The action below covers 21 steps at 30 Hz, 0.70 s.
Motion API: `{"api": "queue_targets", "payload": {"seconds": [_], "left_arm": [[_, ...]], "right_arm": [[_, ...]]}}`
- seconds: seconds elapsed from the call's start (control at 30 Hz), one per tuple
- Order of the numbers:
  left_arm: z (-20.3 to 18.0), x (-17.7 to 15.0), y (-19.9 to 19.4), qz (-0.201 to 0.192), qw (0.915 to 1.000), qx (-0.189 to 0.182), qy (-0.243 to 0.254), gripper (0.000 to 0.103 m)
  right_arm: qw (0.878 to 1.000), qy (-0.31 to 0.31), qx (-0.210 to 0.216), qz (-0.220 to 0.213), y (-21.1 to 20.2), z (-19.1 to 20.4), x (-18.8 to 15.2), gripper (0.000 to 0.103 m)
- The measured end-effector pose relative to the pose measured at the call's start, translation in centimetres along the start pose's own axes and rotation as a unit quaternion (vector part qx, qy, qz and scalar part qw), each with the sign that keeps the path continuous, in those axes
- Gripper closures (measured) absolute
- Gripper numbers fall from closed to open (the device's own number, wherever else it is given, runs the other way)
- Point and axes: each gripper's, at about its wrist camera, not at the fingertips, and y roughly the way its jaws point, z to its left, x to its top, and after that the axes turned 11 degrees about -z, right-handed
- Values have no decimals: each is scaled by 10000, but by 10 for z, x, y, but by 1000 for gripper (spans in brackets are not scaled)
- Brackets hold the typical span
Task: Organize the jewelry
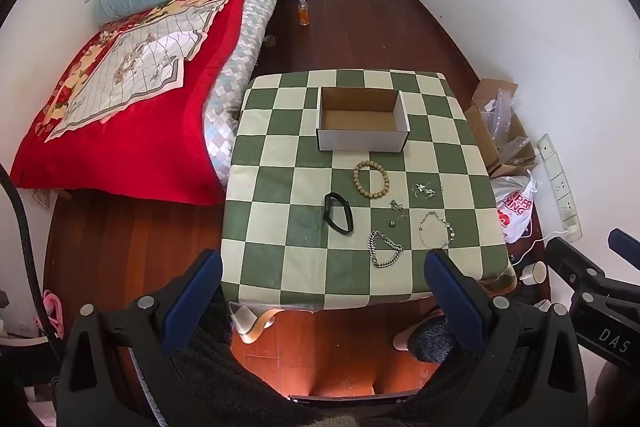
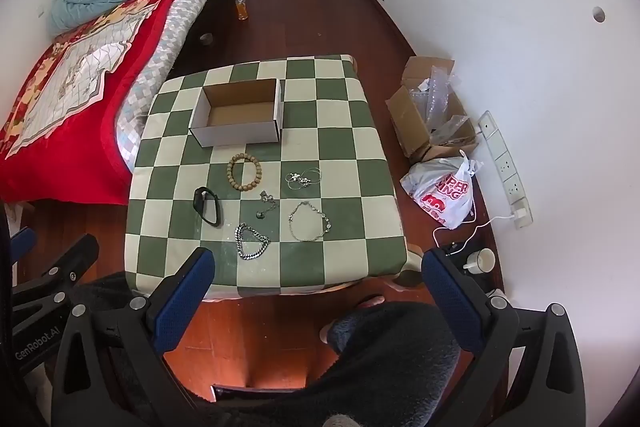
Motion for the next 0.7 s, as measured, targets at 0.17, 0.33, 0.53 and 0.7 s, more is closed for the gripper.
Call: {"api": "queue_targets", "payload": {"seconds": [0.17, 0.33, 0.53, 0.7], "left_arm": [[1, 1, 2, 31, 10000, -4, 3, 0], [1, -1, -1, -57, 10000, 8, 26, 0], [-1, 1, -7, -88, 10000, 20, 41, 0], [-3, 2, -13, -131, 9999, 8, 55, 0]], "right_arm": [[10000, 14, 0, 3, -1, 0, 0, 0], [10000, -4, -4, -19, -3, -3, 4, 0], [9999, -33, -9, -100, -11, -2, 4, 0], [9999, -33, -14, -132, -14, -4, 5, 0]]}}
